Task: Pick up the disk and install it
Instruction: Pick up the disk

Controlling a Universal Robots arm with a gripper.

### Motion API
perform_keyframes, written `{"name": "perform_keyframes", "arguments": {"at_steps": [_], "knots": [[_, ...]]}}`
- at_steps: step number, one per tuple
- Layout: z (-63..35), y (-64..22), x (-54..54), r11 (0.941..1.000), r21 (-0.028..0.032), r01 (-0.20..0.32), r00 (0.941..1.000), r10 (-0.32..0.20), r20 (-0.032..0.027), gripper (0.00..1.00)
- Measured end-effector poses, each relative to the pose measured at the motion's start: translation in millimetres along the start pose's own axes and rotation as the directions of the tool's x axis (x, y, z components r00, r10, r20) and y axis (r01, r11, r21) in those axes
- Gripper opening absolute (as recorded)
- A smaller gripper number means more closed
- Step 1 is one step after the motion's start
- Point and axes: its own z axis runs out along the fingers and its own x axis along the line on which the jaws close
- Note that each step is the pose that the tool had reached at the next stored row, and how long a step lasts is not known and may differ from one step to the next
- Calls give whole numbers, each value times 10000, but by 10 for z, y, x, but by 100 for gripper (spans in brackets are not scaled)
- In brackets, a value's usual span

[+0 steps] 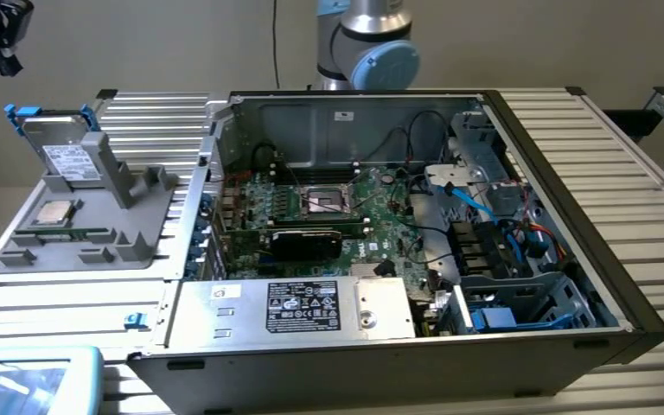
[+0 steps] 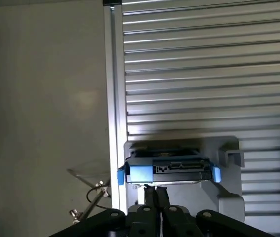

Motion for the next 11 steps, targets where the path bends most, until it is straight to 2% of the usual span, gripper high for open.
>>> {"name": "perform_keyframes", "arguments": {"at_steps": [3,11], "knots": [[3,38,30,10000,17,10,10000,-10,0,11],[3,38,31,10000,17,13,10000,-13,0,11]]}}
